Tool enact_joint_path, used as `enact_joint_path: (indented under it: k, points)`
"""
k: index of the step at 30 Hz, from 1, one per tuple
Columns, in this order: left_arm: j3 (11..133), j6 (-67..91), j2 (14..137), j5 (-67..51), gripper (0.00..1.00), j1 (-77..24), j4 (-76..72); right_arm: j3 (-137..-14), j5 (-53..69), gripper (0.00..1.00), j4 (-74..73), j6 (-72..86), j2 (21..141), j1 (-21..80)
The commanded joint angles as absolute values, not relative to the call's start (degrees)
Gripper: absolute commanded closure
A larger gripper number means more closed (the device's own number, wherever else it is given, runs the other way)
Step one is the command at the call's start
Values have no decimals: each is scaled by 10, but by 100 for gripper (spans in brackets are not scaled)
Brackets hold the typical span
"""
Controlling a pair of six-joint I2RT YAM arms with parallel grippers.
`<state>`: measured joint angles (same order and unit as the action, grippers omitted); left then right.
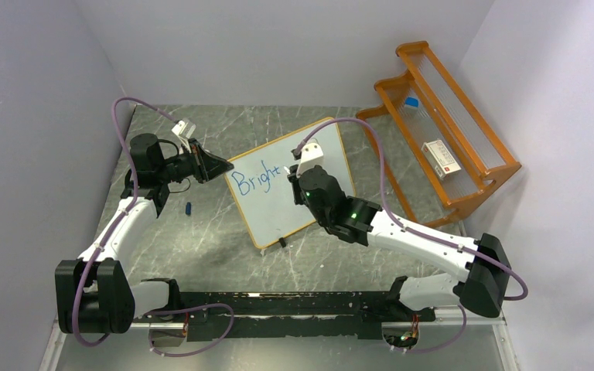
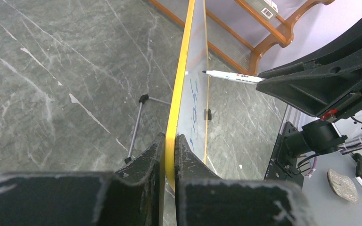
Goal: Write a sentence on the whiteboard
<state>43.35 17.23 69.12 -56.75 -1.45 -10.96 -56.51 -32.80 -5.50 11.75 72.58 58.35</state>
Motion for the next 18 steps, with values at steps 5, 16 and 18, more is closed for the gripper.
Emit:
enact_joint_path:
  k: [5, 16, 18]
  points:
    - [420, 136, 711, -545, 95, -28, -43, -582, -318, 100, -29, 107, 738, 580]
    - [421, 135, 713, -546, 95, -28, -41, -586, -325, 100, -19, 106, 750, 579]
    - [421, 135, 713, -545, 95, -28, -42, -586, -325, 100, -16, 105, 750, 578]
